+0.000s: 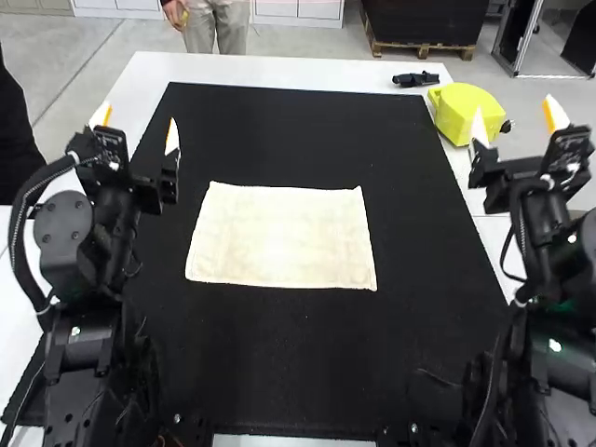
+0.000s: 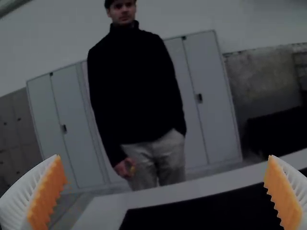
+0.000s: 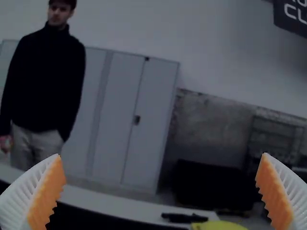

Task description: Fold the towel.

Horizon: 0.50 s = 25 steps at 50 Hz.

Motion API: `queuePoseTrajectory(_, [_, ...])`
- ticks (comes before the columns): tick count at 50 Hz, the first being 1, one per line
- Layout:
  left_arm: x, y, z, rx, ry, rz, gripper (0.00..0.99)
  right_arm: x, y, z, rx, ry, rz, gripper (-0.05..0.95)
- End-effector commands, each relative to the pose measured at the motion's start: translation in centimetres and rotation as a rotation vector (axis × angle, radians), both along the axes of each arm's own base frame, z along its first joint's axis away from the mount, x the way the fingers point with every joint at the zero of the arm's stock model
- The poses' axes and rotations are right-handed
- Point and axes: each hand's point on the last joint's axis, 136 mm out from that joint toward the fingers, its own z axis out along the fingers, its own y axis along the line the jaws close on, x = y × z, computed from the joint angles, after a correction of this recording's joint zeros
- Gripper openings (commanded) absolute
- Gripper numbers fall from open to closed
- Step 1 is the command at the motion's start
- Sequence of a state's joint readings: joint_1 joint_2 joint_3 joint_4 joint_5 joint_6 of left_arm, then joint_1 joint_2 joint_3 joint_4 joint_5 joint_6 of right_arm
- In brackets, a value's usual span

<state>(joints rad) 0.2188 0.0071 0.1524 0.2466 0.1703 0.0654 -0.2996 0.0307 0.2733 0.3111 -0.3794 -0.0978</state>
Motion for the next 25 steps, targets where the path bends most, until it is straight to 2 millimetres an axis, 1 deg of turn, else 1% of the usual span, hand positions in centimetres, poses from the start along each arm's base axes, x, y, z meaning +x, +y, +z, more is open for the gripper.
queuePoseTrajectory(1, [-0.7, 0.6, 2.4, -0.011, -0.038, 0.035, 0.966, -0.1, -0.1, 1.4, 0.034, 0.018, 0.01, 0.91])
queuePoseTrajectory(3, [-0.5, 0.7, 2.8, -0.011, -0.034, 0.039, 0.966, 0.0, -0.2, 1.7, 0.039, 0.028, 0.009, 0.91])
queuePoseTrajectory(5, [-0.5, 0.7, 3.5, -0.011, -0.034, 0.039, 0.966, 0.3, -0.2, 2.0, 0.044, 0.041, 0.009, 0.91])
queuePoseTrajectory(10, [-0.3, 0.6, 6.0, -0.008, -0.032, 0.032, 0.966, 0.8, -0.4, 3.3, 0.05, 0.057, 0.01, 0.91])
queuePoseTrajectory(14, [0.5, 0.6, 7.5, 0.009, 0.001, 0.033, 0.966, 1.4, -0.6, 4.6, 0.07, 0.076, 0.017, 0.91])
queuePoseTrajectory(17, [1.8, 0.7, 8.2, 0.025, 0.039, 0.03, 0.967, 2.3, -0.9, 5.5, 0.077, 0.098, 0.015, 0.91])
queuePoseTrajectory(20, [3.7, 0.4, 8.1, 0.037, 0.099, -0.001, 0.967, 3.5, -1.1, 5.8, 0.087, 0.133, 0.025, 0.91])
queuePoseTrajectory(25, [6.4, 0.9, 7.8, 0.028, 0.164, -0.008, 0.967, 6.1, -1.3, 5.0, 0.102, 0.225, 0.063, 0.91])
